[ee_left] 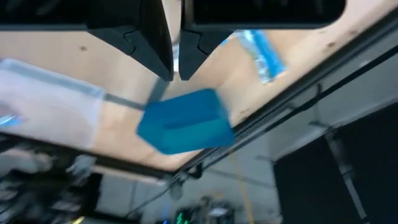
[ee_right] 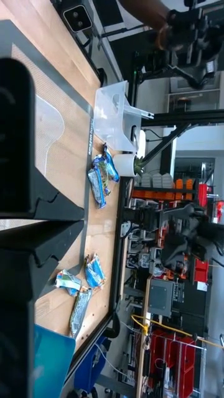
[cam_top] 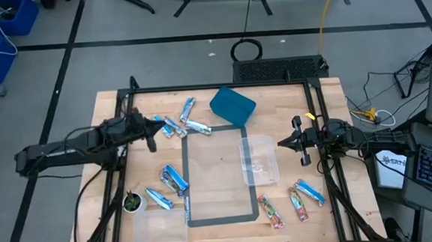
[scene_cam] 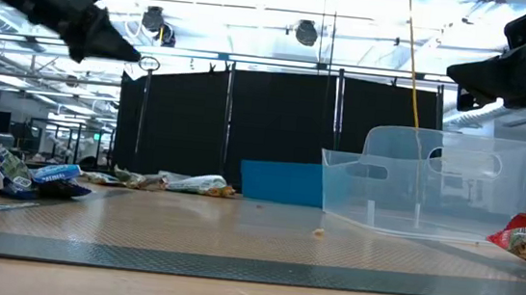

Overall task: Pick and place Granola Bars by type
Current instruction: Put the orange granola bar into the blue bin

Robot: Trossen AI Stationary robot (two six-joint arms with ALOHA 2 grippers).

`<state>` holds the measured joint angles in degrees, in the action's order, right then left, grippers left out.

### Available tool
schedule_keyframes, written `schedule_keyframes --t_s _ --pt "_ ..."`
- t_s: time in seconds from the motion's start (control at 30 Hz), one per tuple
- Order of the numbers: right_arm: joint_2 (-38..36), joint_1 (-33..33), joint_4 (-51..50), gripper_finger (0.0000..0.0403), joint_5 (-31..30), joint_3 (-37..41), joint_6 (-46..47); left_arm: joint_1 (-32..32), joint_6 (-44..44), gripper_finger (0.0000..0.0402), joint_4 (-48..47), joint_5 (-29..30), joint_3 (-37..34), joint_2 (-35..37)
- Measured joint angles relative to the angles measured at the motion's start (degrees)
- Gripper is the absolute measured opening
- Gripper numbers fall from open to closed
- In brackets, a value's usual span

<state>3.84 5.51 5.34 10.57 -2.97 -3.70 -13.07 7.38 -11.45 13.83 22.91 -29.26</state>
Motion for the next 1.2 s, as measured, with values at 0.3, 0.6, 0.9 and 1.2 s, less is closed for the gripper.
schedule_keyframes --t_s 0.3,0.6,0.9,1.2 --pt "0.0 0.0 0.0 0.0004 0.0 0.0 0.0 -9.3 0.1 0.0093 -12.4 -5.1 19.1 -20.2" --pt "0.0 0.0 0.0 0.0004 0.0 0.0 0.0 -17.6 -0.2 0.0165 -27.3 -5.5 36.9 -40.8" --pt "0.0 0.0 0.0 0.0004 0.0 0.0 0.0 -21.0 3.6 0.0218 -30.6 -8.3 43.0 -57.0" --pt "0.0 0.0 0.0 0.0004 0.0 0.0 0.0 -23.4 3.4 0.0232 -26.8 -8.4 43.3 -67.3"
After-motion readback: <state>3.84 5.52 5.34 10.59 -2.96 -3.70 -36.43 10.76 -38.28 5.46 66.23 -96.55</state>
